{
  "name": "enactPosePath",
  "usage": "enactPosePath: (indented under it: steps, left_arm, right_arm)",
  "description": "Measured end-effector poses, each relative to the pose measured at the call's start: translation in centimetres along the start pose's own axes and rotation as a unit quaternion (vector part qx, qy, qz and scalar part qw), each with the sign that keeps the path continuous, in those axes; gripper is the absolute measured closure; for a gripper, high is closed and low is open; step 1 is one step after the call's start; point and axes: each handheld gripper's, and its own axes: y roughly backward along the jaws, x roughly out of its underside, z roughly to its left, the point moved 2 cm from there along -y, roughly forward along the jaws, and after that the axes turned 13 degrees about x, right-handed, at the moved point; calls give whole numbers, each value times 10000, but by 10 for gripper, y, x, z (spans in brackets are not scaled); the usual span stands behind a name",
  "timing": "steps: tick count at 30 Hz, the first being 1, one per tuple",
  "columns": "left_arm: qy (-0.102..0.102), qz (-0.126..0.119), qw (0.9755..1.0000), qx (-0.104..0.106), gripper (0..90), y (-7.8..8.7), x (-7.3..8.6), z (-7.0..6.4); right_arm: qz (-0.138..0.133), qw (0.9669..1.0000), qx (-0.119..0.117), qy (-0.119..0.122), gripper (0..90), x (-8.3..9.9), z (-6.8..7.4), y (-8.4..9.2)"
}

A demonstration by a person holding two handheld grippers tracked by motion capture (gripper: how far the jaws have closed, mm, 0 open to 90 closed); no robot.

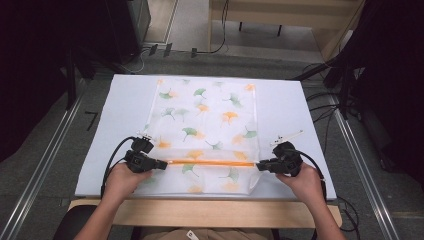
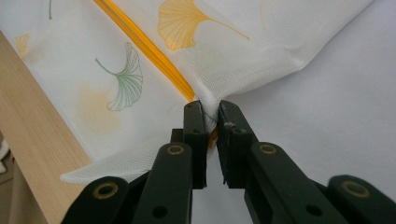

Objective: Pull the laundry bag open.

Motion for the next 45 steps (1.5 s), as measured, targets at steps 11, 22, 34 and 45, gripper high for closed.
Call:
enactPosePath:
  steps: [11, 22, 34, 45]
  left_arm:
    - [195, -63, 9997, -163, 900, 17, 10, 13]
    - [251, -160, 9995, -113, 900, 25, 14, 19]
    - [261, -164, 9995, -58, 900, 27, 15, 21]
    - [469, -339, 9982, -147, 900, 41, 24, 32]
  right_arm:
    - [45, 10000, -8, 13, 848, -2, -2, -2]
    - [67, 10000, -28, 22, 848, -5, -4, -4]
    - [68, 10000, -28, 12, 848, -5, -4, -3]
    - [93, 9999, -49, -1, 848, -8, -6, -5]
